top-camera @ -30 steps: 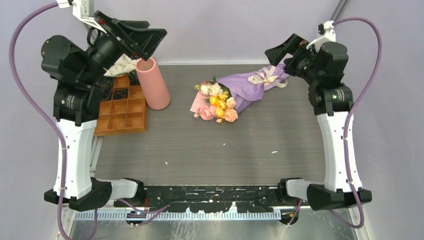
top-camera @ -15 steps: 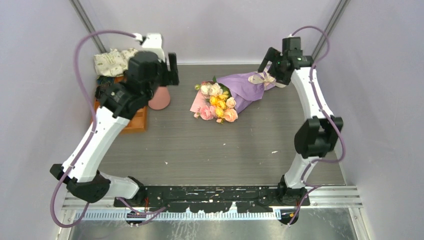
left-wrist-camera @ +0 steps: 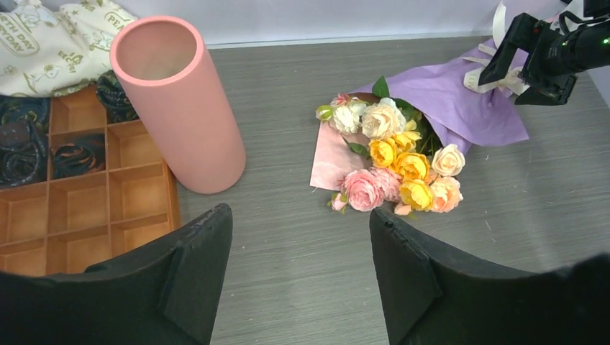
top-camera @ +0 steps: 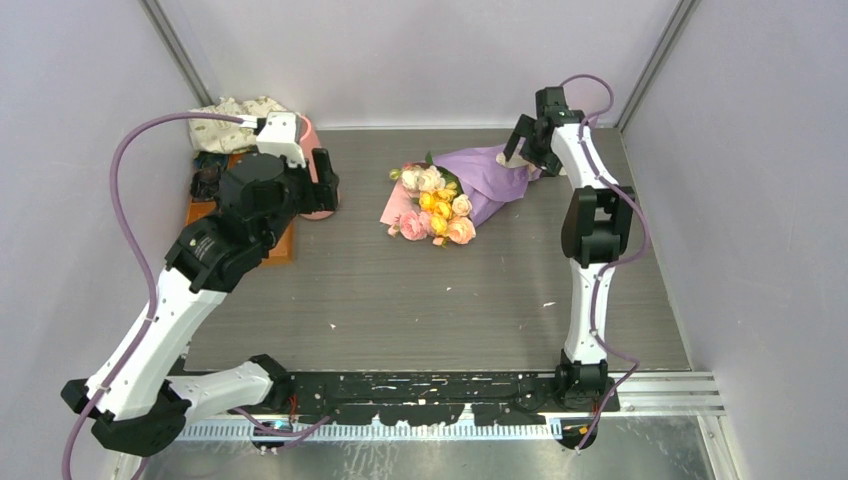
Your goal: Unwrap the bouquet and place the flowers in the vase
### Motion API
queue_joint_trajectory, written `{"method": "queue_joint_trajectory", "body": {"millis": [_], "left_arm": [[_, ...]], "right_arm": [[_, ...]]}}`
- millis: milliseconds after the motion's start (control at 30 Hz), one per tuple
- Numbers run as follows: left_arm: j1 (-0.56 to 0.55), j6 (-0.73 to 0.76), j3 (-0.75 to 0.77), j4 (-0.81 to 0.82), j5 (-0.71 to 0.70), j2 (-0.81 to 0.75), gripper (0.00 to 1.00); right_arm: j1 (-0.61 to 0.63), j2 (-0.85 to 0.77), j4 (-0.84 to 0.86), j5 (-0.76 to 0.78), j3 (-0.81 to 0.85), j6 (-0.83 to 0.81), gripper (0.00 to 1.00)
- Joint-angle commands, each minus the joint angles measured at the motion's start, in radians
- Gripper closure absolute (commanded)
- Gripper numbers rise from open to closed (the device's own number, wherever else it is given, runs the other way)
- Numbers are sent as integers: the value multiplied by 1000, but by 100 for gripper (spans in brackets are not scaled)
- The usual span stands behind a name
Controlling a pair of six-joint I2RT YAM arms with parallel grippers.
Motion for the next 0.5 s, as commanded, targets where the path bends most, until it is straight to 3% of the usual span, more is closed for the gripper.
{"method": "queue_joint_trajectory", "body": {"millis": [0,233,467], "left_arm": [[-3,3,7,29,10,34,31],[-5,1,-8,30,17,67,33],[-5,3,-19,25,11,46,33]], "right_arm": [[2,37,59,11,83,20,1],[17,131,48,-11,133,32,4],[76,167,57,-22,105,41,42]]}}
